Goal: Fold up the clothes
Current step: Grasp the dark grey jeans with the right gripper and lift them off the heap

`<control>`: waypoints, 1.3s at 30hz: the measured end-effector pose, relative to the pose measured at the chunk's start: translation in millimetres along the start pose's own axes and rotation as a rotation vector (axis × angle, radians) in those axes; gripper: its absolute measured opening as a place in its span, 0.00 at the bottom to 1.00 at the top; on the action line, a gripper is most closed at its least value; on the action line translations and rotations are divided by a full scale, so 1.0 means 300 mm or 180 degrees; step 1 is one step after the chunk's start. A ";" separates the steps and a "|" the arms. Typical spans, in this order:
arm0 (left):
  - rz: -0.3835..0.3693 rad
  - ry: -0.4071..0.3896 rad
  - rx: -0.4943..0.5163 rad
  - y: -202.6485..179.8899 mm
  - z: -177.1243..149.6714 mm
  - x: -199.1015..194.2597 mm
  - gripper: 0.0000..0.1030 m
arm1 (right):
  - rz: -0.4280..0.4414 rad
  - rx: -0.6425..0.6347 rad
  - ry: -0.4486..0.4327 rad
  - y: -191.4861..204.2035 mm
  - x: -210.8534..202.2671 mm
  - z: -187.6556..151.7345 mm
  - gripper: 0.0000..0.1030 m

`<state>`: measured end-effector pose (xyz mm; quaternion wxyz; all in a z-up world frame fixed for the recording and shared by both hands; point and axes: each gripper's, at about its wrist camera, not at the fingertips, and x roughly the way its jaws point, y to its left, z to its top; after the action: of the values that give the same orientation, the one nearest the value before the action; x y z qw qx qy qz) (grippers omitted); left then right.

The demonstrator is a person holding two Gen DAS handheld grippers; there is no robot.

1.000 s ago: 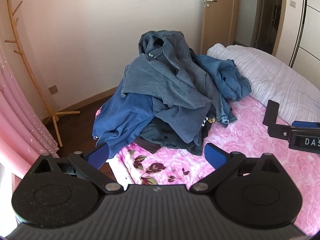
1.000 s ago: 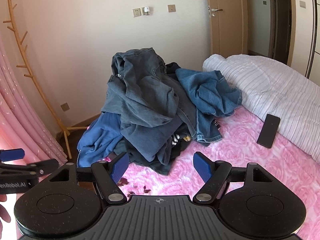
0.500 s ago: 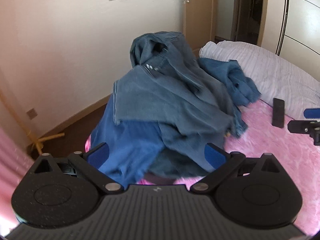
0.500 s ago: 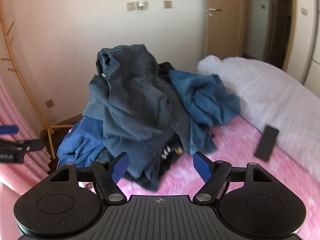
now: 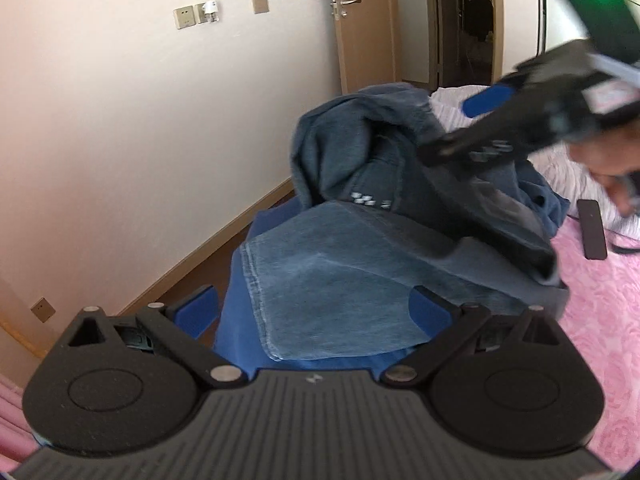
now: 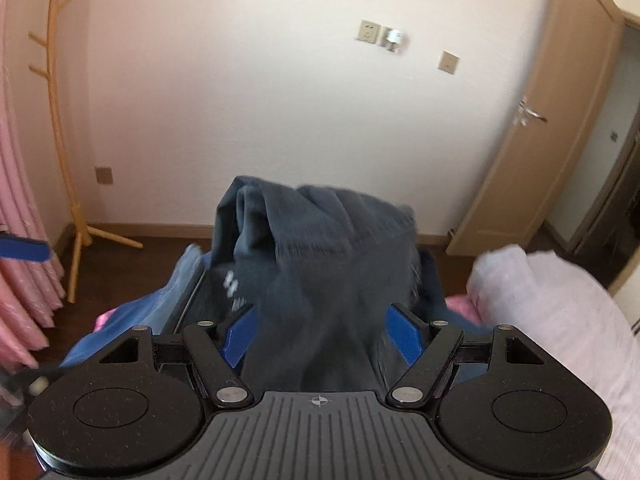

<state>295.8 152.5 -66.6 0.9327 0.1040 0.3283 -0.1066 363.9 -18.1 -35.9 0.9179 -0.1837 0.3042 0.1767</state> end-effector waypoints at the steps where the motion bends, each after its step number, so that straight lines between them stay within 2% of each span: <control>1: 0.0003 0.0011 -0.0018 0.015 -0.005 0.007 0.97 | -0.0047 -0.0018 0.0008 0.005 0.041 0.015 0.72; 3: 0.0004 0.0037 -0.0029 0.039 -0.019 0.019 0.97 | -0.0159 -0.0044 0.0017 0.011 0.115 0.038 0.72; 4: 0.0002 0.0045 -0.0017 0.047 -0.026 0.024 0.97 | -0.0189 -0.0022 0.0029 0.006 0.128 0.042 0.54; 5: -0.0001 0.0053 0.0001 0.051 -0.034 0.024 0.97 | -0.0214 0.0004 0.0043 0.000 0.137 0.045 0.40; 7: -0.0009 0.0051 0.0029 0.050 -0.045 0.015 0.97 | -0.0265 0.0058 0.0072 -0.012 0.154 0.052 0.22; 9: -0.0021 -0.0003 0.0032 0.041 -0.044 -0.004 0.97 | -0.0224 0.0104 -0.0004 -0.030 0.109 0.052 0.07; 14: -0.0052 -0.0137 0.0040 0.021 -0.042 -0.051 0.97 | -0.0293 0.0405 -0.0397 -0.117 -0.147 0.038 0.06; 20: -0.0243 -0.0523 0.0188 -0.106 -0.044 -0.220 0.97 | -0.0543 0.0827 -0.0842 -0.229 -0.586 -0.110 0.05; 25: -0.0485 -0.0675 0.0425 -0.297 -0.094 -0.388 0.97 | -0.0858 0.1277 -0.0939 -0.302 -0.976 -0.385 0.05; 30: -0.0829 -0.0638 0.0743 -0.566 -0.195 -0.537 0.97 | -0.1279 0.1771 -0.0770 -0.322 -1.339 -0.757 0.05; 35: -0.1292 -0.0451 0.1075 -0.832 -0.306 -0.639 0.97 | -0.1803 0.2348 -0.0270 -0.325 -1.636 -1.216 0.05; 38: -0.1570 -0.0336 0.1273 -0.991 -0.373 -0.700 0.97 | -0.2097 0.2803 0.0231 -0.302 -1.754 -1.509 0.06; 39: -0.1662 -0.0297 0.1339 -1.044 -0.395 -0.720 0.97 | -0.2182 0.2937 0.0482 -0.297 -1.777 -1.610 0.06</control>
<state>-22.5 -87.3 -58.7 0.8461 0.2017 0.2717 -0.4120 -236.9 -423.8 -44.1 0.8834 0.1354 0.3377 -0.2953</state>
